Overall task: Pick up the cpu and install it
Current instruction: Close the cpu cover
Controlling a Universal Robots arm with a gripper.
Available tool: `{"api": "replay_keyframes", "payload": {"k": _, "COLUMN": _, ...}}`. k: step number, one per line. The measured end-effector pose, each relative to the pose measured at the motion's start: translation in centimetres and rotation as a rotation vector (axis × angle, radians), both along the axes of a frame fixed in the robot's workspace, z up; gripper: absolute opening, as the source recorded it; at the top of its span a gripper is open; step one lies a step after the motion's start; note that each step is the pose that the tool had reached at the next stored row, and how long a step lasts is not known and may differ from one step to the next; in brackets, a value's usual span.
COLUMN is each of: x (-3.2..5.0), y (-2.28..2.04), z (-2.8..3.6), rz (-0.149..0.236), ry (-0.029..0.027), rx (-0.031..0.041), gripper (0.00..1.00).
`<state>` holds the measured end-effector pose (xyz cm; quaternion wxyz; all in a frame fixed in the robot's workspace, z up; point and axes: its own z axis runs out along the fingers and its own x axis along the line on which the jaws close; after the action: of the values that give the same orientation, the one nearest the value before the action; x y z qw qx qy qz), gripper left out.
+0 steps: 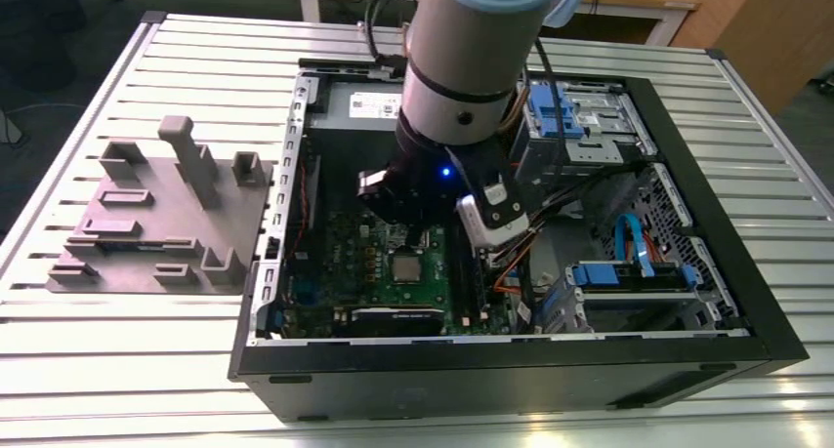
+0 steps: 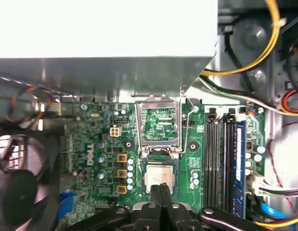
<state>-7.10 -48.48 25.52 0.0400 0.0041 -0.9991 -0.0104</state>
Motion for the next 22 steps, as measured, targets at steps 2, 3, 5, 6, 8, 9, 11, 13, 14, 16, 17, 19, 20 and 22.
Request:
{"api": "replay_keyframes", "payload": {"k": 2, "x": 0.01, "y": 0.13, "z": 0.43, "rz": 0.0, "ry": 0.0, "rx": -0.001, "gripper": 0.11}}
{"api": "replay_keyframes", "payload": {"k": 3, "x": 0.01, "y": 0.16, "z": 0.41, "rz": 0.0, "ry": -0.0006, "rx": -0.0006, "gripper": 0.11}}
{"api": "replay_keyframes", "payload": {"k": 5, "x": 0.01, "y": 0.21, "z": 0.36, "rz": 0.014, "ry": -0.0006, "rx": -0.0008, "gripper": 0.11}}
{"api": "replay_keyframes", "payload": {"k": 6, "x": 0.0, "y": 0.21, "z": 0.33, "rz": 0.032, "ry": -0.0006, "rx": -0.0009, "gripper": 0.11}}
{"api": "replay_keyframes", "payload": {"k": 8, "x": 0.01, "y": 0.21, "z": 0.26, "rz": 0.07, "ry": -0.0005, "rx": -0.0011, "gripper": 0.11}}
{"api": "replay_keyframes", "payload": {"k": 9, "x": 0.0, "y": 0.21, "z": 0.22, "rz": 0.088, "ry": -0.0005, "rx": -0.001, "gripper": 0.11}}
{"api": "replay_keyframes", "payload": {"k": 11, "x": 0.0, "y": 0.21, "z": 0.13, "rz": 0.124, "ry": -0.0006, "rx": -0.0009, "gripper": 0.11}}
{"api": "replay_keyframes", "payload": {"k": 13, "x": 0.0, "y": 0.21, "z": 0.04, "rz": 0.16, "ry": -0.0006, "rx": -0.0009, "gripper": 0.11}}
{"api": "replay_keyframes", "payload": {"k": 14, "x": 0.0, "y": 0.21, "z": 0.0, "rz": 0.178, "ry": -0.0007, "rx": -0.0009, "gripper": 0.11}}
{"api": "replay_keyframes", "payload": {"k": 16, "x": 0.0, "y": 0.2, "z": -0.04, "rz": 0.206, "ry": -0.0019, "rx": 0.0053, "gripper": 0.11}}
{"api": "replay_keyframes", "payload": {"k": 17, "x": 0.01, "y": 0.21, "z": -0.06, "rz": 0.212, "ry": -0.0033, "rx": 0.0178, "gripper": 0.11}}
{"api": "replay_keyframes", "payload": {"k": 19, "x": 0.14, "y": 0.21, "z": -0.1, "rz": 0.22, "ry": -0.0057, "rx": 0.042, "gripper": 0.11}}
{"api": "replay_keyframes", "payload": {"k": 20, "x": 0.2, "y": 0.21, "z": -0.1, "rz": 0.222, "ry": -0.0076, "rx": 0.0598, "gripper": 0.11}}
{"api": "replay_keyframes", "payload": {"k": 22, "x": 0.27, "y": 0.21, "z": -0.11, "rz": 0.225, "ry": -0.0118, "rx": 0.0958, "gripper": 0.11}}
